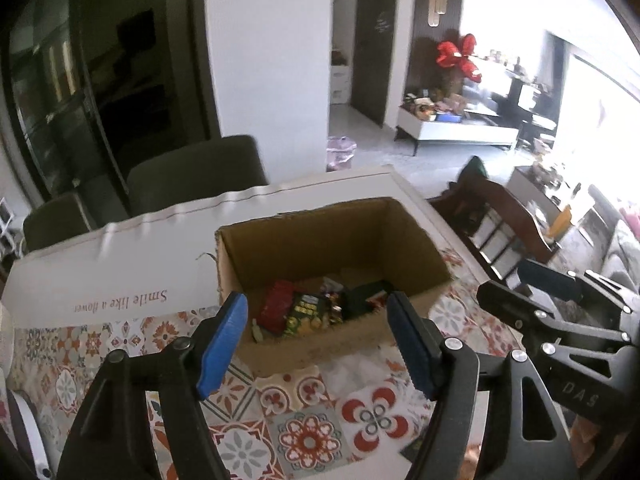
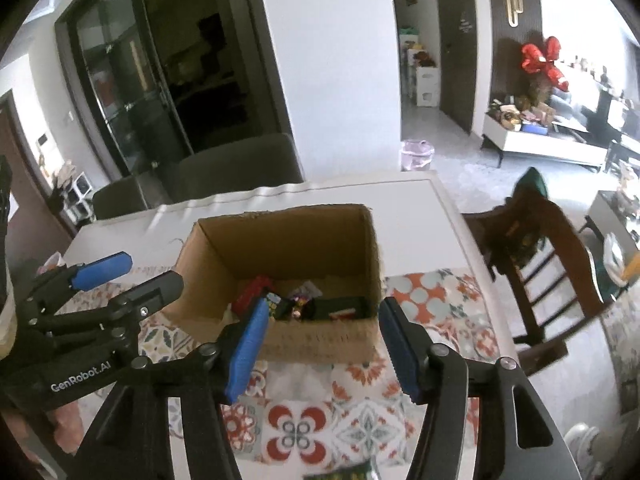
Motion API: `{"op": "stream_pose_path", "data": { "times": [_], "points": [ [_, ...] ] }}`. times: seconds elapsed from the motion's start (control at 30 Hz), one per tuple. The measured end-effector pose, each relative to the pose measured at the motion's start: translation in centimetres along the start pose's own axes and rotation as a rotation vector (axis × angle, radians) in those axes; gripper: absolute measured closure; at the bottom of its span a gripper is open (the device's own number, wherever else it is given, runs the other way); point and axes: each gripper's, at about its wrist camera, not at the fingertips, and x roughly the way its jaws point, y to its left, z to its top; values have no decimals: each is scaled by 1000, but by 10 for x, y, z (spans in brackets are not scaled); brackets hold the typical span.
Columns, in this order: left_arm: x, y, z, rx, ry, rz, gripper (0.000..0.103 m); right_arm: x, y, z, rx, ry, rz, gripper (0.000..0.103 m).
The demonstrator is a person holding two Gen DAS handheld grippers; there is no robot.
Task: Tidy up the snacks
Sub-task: 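Lower both snacks into the box and open both grippers, then grasp the last green cracker pack with the left gripper while the right grasps the gold biscuit pouch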
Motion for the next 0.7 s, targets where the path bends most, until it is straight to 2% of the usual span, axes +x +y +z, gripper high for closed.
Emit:
{"op": "stream_pose_path", "data": {
  "times": [0.1,0.23,0.47,0.7],
  "points": [
    [-15,-10,-9,40,-13,-14,31,-19,-2,-13,16,-18,-26,44],
    [-31,-15,-20,61,-20,-50,29,-43,-7,-31,66,-42,-65,31],
    [-49,-33,-43,165,-31,-77,24,-66,-6,-68,113,-29,-122,31],
    [-47,-49,-67,264,-10,-122,22,-74,-14,-108,185,10,-178,31]
  ]
}}
